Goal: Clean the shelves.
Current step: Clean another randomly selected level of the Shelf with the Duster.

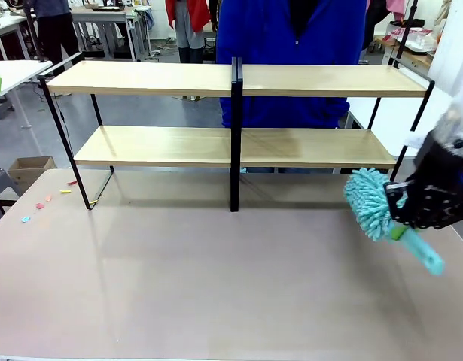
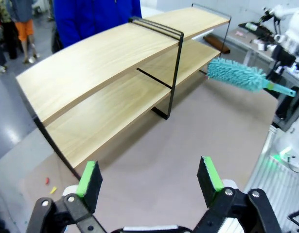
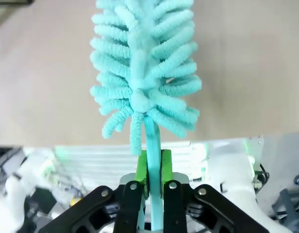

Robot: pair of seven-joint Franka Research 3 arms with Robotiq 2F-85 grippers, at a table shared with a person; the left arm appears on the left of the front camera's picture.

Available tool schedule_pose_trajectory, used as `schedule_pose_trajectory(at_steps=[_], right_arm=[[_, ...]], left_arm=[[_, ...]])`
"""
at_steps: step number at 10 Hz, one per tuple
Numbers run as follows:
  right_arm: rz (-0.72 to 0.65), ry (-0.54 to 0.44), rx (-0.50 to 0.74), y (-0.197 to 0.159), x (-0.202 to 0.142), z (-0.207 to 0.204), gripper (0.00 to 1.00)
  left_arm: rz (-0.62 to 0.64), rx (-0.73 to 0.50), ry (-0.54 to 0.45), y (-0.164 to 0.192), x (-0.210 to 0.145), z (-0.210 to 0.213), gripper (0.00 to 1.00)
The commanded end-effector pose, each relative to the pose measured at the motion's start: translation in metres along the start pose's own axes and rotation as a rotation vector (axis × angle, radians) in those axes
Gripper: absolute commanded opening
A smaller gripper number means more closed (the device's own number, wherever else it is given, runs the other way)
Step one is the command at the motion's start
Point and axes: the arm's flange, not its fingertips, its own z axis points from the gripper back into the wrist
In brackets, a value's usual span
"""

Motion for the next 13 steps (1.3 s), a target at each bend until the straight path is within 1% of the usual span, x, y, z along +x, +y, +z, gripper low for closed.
schedule_pose_trajectory(at_steps=[1, 2, 3, 4, 5, 6, 7, 8, 9, 10, 11, 12, 13], right_arm=[[0.11, 0.033, 0.149, -0.047, -0.06, -0.013, 0.12], [0.177, 0.065, 0.212, -0.057, -0.066, -0.001, 0.12], [0.326, 0.092, 0.284, -0.06, -0.071, 0.007, 0.12], [0.115, 0.026, 0.121, -0.02, -0.038, 0.035, 0.12], [0.115, 0.026, 0.121, -0.02, -0.038, 0.035, 0.12], [0.207, 0.039, 0.189, -0.035, -0.053, 0.048, 0.12], [0.318, 0.075, 0.253, -0.036, -0.037, 0.044, 0.12], [0.417, 0.143, 0.289, -0.047, -0.031, 0.058, 0.12], [0.478, 0.145, 0.31, -0.062, -0.036, 0.078, 0.12], [0.533, 0.127, 0.28, -0.088, -0.044, 0.116, 0.12], [0.651, 0.101, 0.265, -0.111, -0.05, 0.144, 0.12], [0.763, 0.059, 0.252, -0.132, -0.052, 0.165, 0.12], [0.857, -0.021, 0.262, -0.149, -0.055, 0.179, 0.12]], left_arm=[[-0.007, -0.014, -0.009, 0.001, -0.001, -0.002, 1.0], [-0.007, -0.014, -0.009, 0.001, -0.001, -0.002, 1.0], [-0.007, -0.014, -0.009, 0.001, -0.001, -0.002, 1.0], [-0.007, -0.014, -0.009, 0.001, -0.001, -0.002, 1.0], [-0.007, -0.014, -0.009, 0.001, -0.001, -0.002, 1.0], [-0.007, -0.014, -0.009, 0.001, -0.001, -0.002, 1.0], [-0.007, -0.014, -0.009, 0.001, -0.001, -0.002, 1.0], [-0.007, -0.014, -0.009, 0.001, -0.001, -0.002, 1.0], [-0.007, -0.014, -0.009, 0.001, -0.001, -0.002, 1.0], [-0.007, -0.014, -0.009, 0.001, -0.001, -0.002, 1.0], [-0.007, -0.014, -0.009, 0.001, -0.001, -0.002, 1.0], [-0.007, -0.014, -0.009, 0.001, -0.001, -0.002, 1.0], [-0.007, -0.014, -0.009, 0.001, -0.001, -0.002, 1.0]])
